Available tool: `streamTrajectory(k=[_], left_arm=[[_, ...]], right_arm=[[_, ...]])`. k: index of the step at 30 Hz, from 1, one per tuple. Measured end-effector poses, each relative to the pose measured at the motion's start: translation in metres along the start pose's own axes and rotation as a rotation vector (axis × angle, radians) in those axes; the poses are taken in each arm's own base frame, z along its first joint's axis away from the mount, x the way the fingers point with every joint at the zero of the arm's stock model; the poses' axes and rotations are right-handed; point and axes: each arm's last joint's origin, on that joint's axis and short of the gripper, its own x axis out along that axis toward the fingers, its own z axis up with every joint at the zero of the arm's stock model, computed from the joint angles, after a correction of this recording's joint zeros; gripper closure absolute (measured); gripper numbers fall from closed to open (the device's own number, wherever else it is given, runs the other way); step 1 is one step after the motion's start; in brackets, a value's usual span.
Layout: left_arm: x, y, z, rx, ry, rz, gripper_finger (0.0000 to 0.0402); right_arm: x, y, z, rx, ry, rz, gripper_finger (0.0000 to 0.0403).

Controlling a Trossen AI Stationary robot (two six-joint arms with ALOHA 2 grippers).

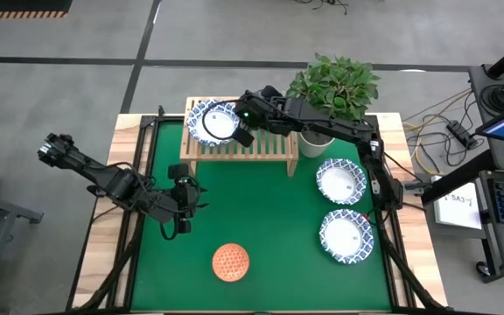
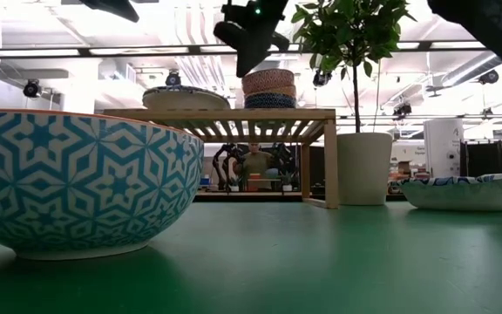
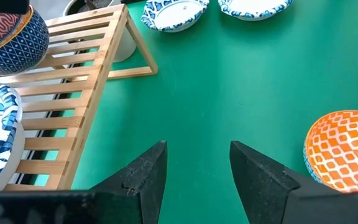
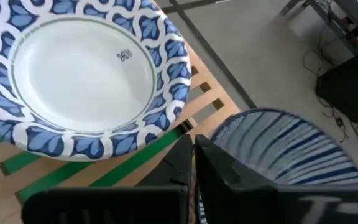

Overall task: Place and stack bowls onto a shelf
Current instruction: Stack the small blue bowl on the small light blue bowl on the shelf

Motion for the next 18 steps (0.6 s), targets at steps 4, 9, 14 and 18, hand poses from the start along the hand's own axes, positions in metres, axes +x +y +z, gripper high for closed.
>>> streamTrajectory(k=[4, 9, 14, 18], left_arm=[[0.0013, -0.0005, -0.0018, 0.004, 0.006, 0.001, 0.0243], [0.0026, -0.0010, -0.0035, 0.004, 0.011, 0.003, 0.0243], [0.0033, -0.0012, -0.0044, -0.003, 0.013, 0.003, 0.0243], [0.0043, -0.0016, -0.0058, -0.001, 0.018, 0.004, 0.0243]], right_arm=[[0.0022, -0.0026, -0.0008, 0.017, 0.010, -0.007, 0.0394], [0.0020, -0.0030, -0.0020, 0.025, 0.021, -0.010, 0.0394], [0.0034, -0.0021, -0.0047, 0.031, 0.040, -0.010, 0.0394], [0.0021, -0.0001, -0.0050, 0.028, 0.040, -0.006, 0.0394]])
